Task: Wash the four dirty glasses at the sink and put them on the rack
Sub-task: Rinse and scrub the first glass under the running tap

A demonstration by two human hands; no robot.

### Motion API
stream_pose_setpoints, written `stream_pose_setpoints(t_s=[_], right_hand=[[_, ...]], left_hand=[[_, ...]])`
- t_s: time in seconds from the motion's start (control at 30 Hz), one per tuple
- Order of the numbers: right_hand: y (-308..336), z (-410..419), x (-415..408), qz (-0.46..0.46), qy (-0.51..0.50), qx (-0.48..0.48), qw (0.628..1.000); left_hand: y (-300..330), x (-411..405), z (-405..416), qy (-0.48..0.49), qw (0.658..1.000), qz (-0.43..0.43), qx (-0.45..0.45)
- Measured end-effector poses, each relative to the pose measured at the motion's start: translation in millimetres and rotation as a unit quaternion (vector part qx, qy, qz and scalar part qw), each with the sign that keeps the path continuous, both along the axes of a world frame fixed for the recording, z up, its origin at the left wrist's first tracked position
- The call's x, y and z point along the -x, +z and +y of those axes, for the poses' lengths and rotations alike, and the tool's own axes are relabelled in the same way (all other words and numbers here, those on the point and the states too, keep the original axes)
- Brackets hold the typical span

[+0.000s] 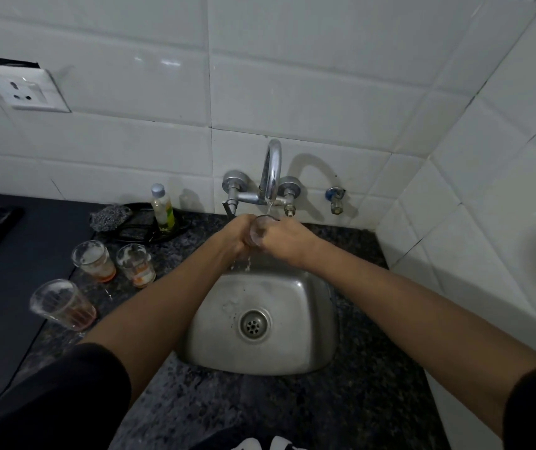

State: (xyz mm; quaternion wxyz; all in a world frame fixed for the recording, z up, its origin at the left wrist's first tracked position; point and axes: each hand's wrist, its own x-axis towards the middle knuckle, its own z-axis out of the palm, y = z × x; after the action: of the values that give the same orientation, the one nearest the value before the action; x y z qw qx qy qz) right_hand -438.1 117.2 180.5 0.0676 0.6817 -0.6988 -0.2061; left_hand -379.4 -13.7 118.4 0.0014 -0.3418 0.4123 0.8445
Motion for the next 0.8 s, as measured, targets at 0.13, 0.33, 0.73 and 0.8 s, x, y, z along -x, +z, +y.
stream_pose_setpoints(t_s=[0.13, 0.33, 0.73, 0.8], right_hand=[[-12, -3, -3, -0.192, -0.150, 0.054, 0.968], [-4, 0, 7, -0.031, 0.018, 0.015, 0.999], [-8, -3, 9, -0.013, -0.008, 0.004, 1.000], [-8, -3, 1, -0.086, -0.054, 0.049, 0.994]], left_hand=[[-7, 2, 6, 0.058, 0.998, 0.009, -0.004], [-6, -1, -1, -0.024, 1.000, 0.008, 0.006], [-7, 1, 3, 0.018, 1.000, -0.013, -0.017], [-5, 2, 4, 0.053, 0.998, -0.026, 0.005]])
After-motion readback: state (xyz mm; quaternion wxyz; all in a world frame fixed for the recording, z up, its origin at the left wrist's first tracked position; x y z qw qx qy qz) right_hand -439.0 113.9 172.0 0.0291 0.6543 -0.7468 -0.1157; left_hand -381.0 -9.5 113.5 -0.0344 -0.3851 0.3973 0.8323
